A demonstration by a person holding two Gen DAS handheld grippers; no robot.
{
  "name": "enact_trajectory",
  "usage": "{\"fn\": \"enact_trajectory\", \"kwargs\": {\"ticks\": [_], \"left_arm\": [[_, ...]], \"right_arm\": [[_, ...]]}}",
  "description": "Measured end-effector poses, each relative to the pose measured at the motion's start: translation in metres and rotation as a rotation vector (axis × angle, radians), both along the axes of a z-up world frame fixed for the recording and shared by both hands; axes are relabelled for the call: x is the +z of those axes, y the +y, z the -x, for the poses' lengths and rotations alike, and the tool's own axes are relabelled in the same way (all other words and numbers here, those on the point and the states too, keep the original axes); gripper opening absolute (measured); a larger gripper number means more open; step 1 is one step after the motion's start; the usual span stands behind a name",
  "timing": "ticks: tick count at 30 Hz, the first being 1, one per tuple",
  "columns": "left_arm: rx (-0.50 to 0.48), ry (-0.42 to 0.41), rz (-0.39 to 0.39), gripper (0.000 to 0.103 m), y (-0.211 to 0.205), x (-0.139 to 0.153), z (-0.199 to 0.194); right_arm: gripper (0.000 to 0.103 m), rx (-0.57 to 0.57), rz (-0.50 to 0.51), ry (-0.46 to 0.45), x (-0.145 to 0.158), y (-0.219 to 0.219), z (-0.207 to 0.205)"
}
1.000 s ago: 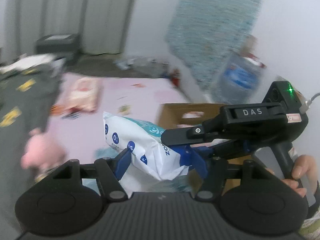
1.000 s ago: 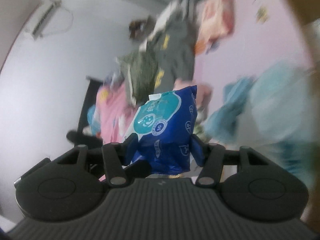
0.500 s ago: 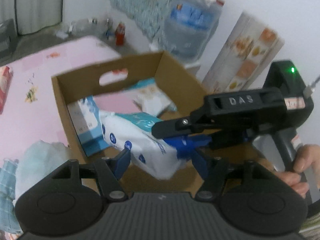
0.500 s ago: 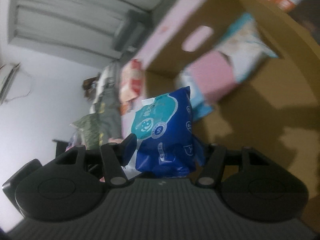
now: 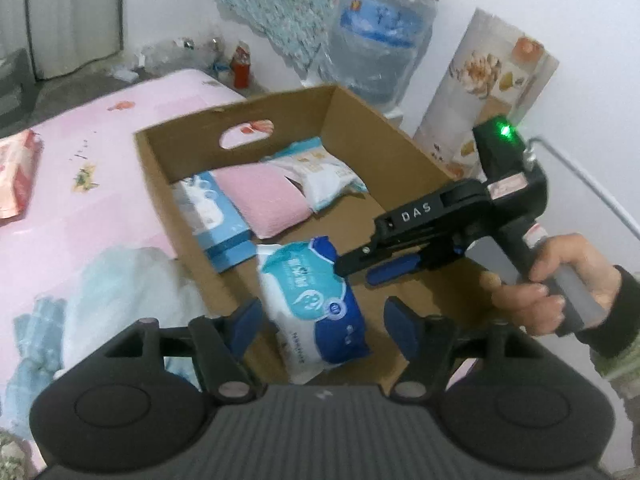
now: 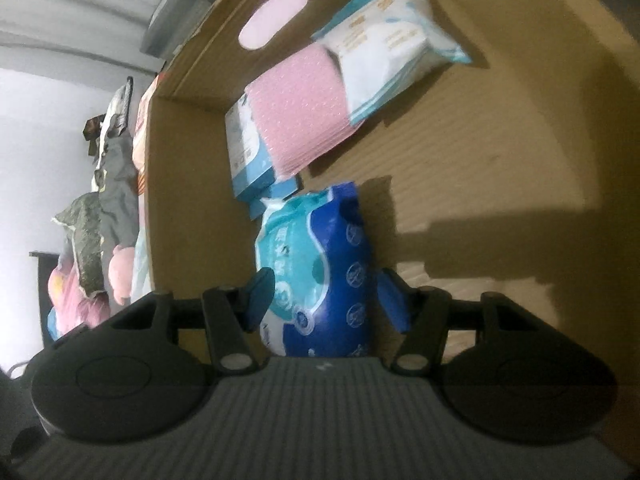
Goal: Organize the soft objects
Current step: 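Lower the wipes pack into the box and open the right gripper, then move the right gripper to the pink plush toy and grasp its head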
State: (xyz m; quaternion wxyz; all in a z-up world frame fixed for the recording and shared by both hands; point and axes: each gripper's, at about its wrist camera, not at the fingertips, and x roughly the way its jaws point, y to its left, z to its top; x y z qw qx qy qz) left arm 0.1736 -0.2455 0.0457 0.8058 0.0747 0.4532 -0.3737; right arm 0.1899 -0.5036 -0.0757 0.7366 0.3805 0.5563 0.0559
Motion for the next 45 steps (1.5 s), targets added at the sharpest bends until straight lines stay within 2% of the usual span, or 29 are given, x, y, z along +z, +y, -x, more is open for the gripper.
{"fn": "enact_trajectory", "kwargs": {"ticks": [5,7,9,17,27,32,38,45], "left_arm": [[0.061,-0.017,0.031,0.073,0.043,0.002,0.007],[0.098,-0.024,0.03,0.073,0.059,0.001,0.01],[0.137,-0.026,0.039,0.073,0.076,0.0,0.011],[0.255,-0.01,0.083,0.073,0.124,-0.011,0.012],[0.364,0.003,0.098,0.073,0.161,-0.033,0.013],[0.395,-0.032,0.076,0.073,0.171,-0.037,0.019],[0.442,-0.08,0.047,0.073,0.187,-0.037,0.028],[0.532,-0.15,0.025,0.074,0.217,-0.032,0.039]], "right_arm": [[0.058,0.022,0.016,0.042,-0.015,0.009,-0.003],[0.054,0.039,0.022,0.044,-0.018,0.017,-0.008],[0.051,0.063,0.029,0.025,-0.018,0.026,-0.012],[0.048,0.209,0.155,-0.047,-0.001,0.063,-0.027],[0.051,0.167,0.156,-0.053,-0.006,0.071,-0.041],[0.052,0.12,0.133,-0.052,-0.006,0.065,-0.037],[0.064,0.079,0.153,-0.108,0.019,0.057,-0.025],[0.072,0.093,0.219,-0.242,0.076,0.071,-0.012]]}}
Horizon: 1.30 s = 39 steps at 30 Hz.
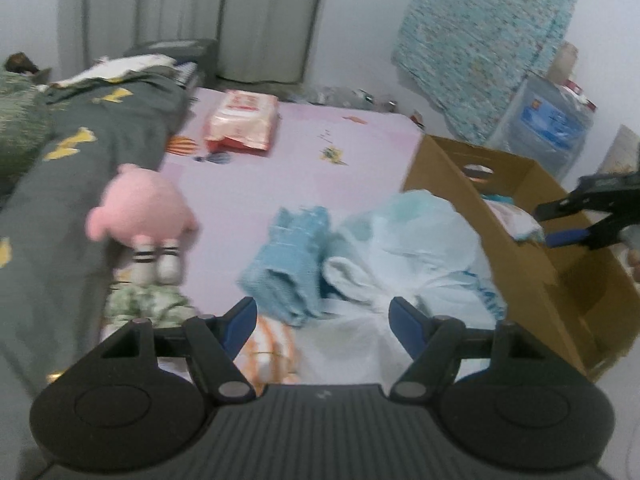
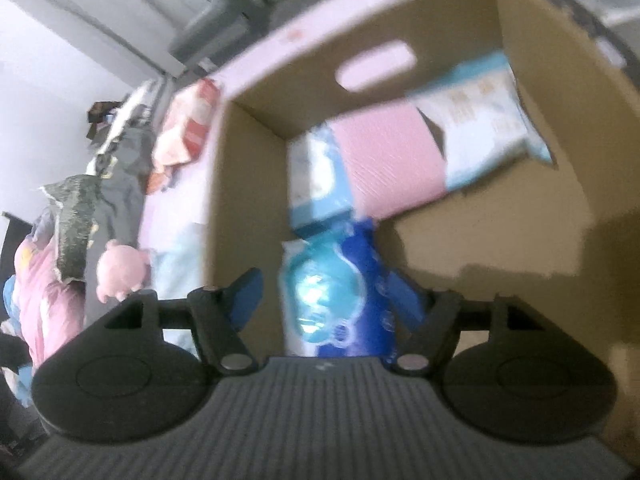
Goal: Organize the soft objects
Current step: 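Move the right gripper to the pink plush toy and grasp its head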
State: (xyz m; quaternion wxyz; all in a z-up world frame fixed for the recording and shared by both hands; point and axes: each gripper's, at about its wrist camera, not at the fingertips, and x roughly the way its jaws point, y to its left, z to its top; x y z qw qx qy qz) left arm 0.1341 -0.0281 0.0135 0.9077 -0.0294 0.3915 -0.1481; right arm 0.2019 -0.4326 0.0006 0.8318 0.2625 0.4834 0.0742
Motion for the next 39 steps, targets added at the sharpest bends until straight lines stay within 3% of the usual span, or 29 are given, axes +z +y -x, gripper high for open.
{"fn": "enact_trajectory", "kwargs": {"ticks": [9,16,24,30,36,39], "left_arm": [[0.143,-0.068,-0.026,0.074,0.041,0.006,0.006],[0.204,-0.099,-0.018,0.074,0.062,0.007,-0.02],[0.273,-0.087,-0.018,0.073,0.083,-0.006,-0.08],[0.3,-0.039,-0.029,0.068,0.094,-0.023,-0.112],[0.297,0.004,-0.038,0.065,0.095,-0.035,-0.126],[0.309,0.023,-0.049,0.066,0.097,-0.04,-0.129]], "right_arm": [[0.078,0.224,-0.042,-0.089,0.048,0.088,-0.02],[0.081,0.412,-0.204,-0.005,0.046,0.191,-0.083],[0.081,0.485,-0.231,0.167,-0.003,0.316,-0.188],[0.081,0.468,-0.2,0.253,-0.057,0.37,-0.247],[0.081,0.466,-0.242,0.347,-0.105,0.394,-0.268],[0.083,0.488,-0.277,0.374,-0.113,0.396,-0.264]]}}
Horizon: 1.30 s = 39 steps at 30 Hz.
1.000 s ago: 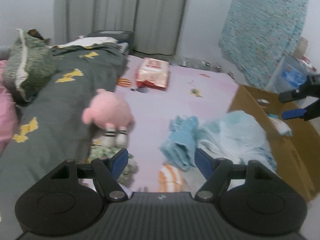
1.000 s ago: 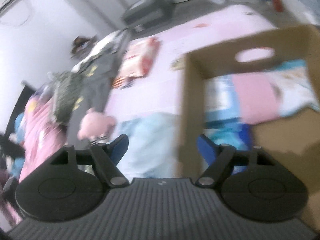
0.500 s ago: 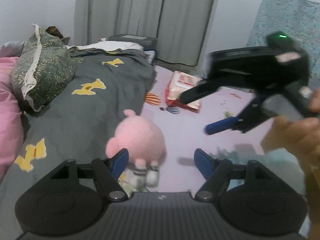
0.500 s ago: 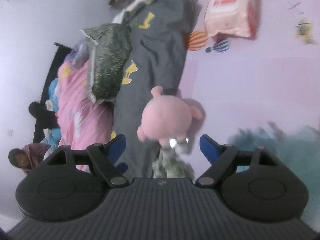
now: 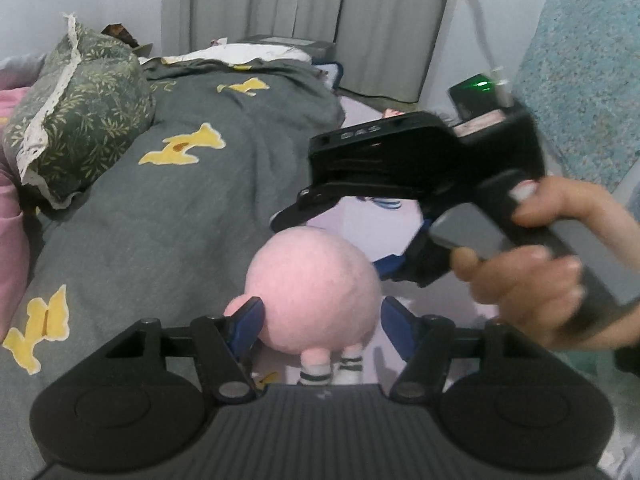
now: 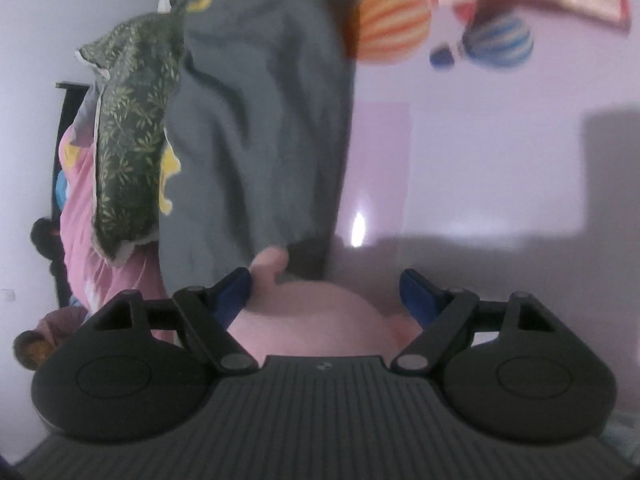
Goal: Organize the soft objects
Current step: 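Move the right gripper to the pink plush toy and grasp its head, then carry the pink plush toy with the right gripper into the cardboard box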
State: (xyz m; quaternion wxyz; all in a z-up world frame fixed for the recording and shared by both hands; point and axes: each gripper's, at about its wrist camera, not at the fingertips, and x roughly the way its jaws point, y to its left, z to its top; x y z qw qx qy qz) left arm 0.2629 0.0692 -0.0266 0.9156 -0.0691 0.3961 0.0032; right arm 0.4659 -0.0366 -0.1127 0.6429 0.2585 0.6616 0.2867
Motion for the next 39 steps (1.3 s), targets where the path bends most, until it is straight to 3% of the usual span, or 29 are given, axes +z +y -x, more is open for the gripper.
{"fn": "enact_trajectory", "kwargs": {"ticks": [4,8,11,21,29,34,39], "left_arm": [[0.021,0.046,0.038,0.067,0.01,-0.007,-0.005],[0.014,0.052,0.112,0.071,0.017,-0.003,-0.001],[-0.002,0.035,0.118,0.071,0.013,0.006,0.006],[-0.088,-0.097,0.105,0.072,-0.029,0.067,0.044],[-0.294,-0.186,0.151,0.073,-0.11,0.106,0.072],[-0.454,-0.189,0.175,0.074,-0.174,0.107,0.088],[-0.496,-0.174,0.172,0.074,-0.194,0.099,0.1]], "right_arm": [[0.084,0.039,-0.052,0.038,0.006,-0.005,0.01],[0.084,0.098,-0.022,-0.029,0.027,-0.007,0.03],[0.078,0.098,0.002,-0.068,0.041,-0.015,0.044],[0.074,0.041,-0.037,-0.224,0.114,-0.059,0.086],[0.073,-0.131,-0.086,-0.339,0.168,-0.178,0.149],[0.073,-0.302,-0.033,-0.382,0.179,-0.274,0.199],[0.073,-0.497,0.048,-0.41,0.179,-0.365,0.242]]}}
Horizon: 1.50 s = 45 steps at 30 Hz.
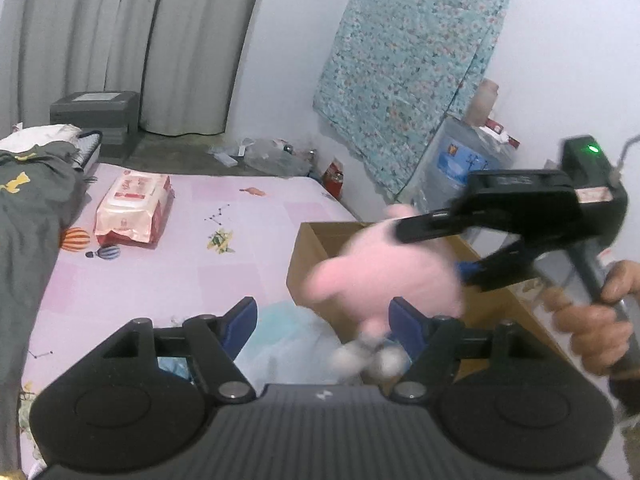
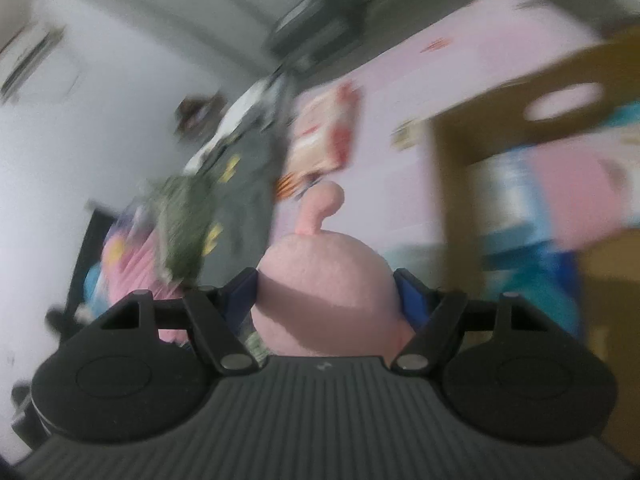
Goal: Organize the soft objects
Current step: 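Carry the pink plush toy with the right gripper into the cardboard box, then open the right gripper to release the plush toy and withdraw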
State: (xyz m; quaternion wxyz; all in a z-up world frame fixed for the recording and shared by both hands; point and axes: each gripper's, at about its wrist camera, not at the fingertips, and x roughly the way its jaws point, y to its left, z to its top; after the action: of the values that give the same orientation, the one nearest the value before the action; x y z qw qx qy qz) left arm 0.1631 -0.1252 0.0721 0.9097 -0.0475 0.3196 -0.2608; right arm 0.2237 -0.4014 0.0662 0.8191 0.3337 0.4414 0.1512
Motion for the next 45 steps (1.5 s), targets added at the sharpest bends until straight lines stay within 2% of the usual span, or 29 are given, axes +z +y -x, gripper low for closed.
{"fn": "enact_trajectory", "kwargs": {"ticks": [2,5,9,13,15,16,18,21,28,30,35,38,42,45], "left_arm": [[0.015,0.007,-0.002,0.074,0.004,-0.005,0.0],[0.054,0.018,-0.011,0.074,0.021,-0.011,-0.005],[0.117,0.046,-0.008,0.074,0.047,-0.016,-0.007],[0.157,0.062,-0.001,0.074,0.064,-0.019,-0.006],[0.165,0.064,-0.003,0.074,0.068,-0.02,-0.006],[0.169,0.065,-0.005,0.074,0.069,-0.021,-0.006],[0.174,0.067,-0.008,0.074,0.072,-0.023,-0.006],[0.177,0.074,0.001,0.074,0.075,-0.024,-0.004],[0.177,0.085,0.012,0.074,0.08,-0.028,-0.002],[0.178,0.085,0.013,0.074,0.081,-0.028,-0.001],[0.182,0.082,0.013,0.074,0.082,-0.028,0.002],[0.182,0.081,0.015,0.074,0.082,-0.027,0.002],[0.179,0.076,0.009,0.074,0.079,-0.025,0.004],[0.182,0.076,0.009,0.074,0.079,-0.026,0.004]], "right_arm": [[0.073,-0.072,0.043,-0.014,0.0,-0.029,0.013],[0.073,-0.167,0.174,-0.034,-0.003,-0.059,0.027],[0.073,-0.238,0.506,-0.027,-0.022,-0.062,0.026],[0.074,-0.218,0.831,0.008,-0.061,-0.043,0.013],[0.075,-0.182,0.917,0.043,-0.083,-0.032,0.009],[0.076,-0.163,0.925,0.057,-0.092,-0.028,0.009],[0.078,-0.134,0.88,0.067,-0.099,-0.019,0.01],[0.08,-0.119,0.844,0.058,-0.093,-0.008,0.012],[0.084,-0.122,0.502,0.065,-0.065,-0.021,0.033],[0.084,-0.144,0.472,0.065,-0.062,-0.029,0.036],[0.085,-0.196,0.475,0.089,-0.074,-0.049,0.036],[0.087,-0.183,0.417,0.128,-0.09,-0.06,0.029],[0.086,-0.164,0.295,0.184,-0.115,-0.071,0.018],[0.082,-0.169,0.287,0.192,-0.12,-0.069,0.018]]}}
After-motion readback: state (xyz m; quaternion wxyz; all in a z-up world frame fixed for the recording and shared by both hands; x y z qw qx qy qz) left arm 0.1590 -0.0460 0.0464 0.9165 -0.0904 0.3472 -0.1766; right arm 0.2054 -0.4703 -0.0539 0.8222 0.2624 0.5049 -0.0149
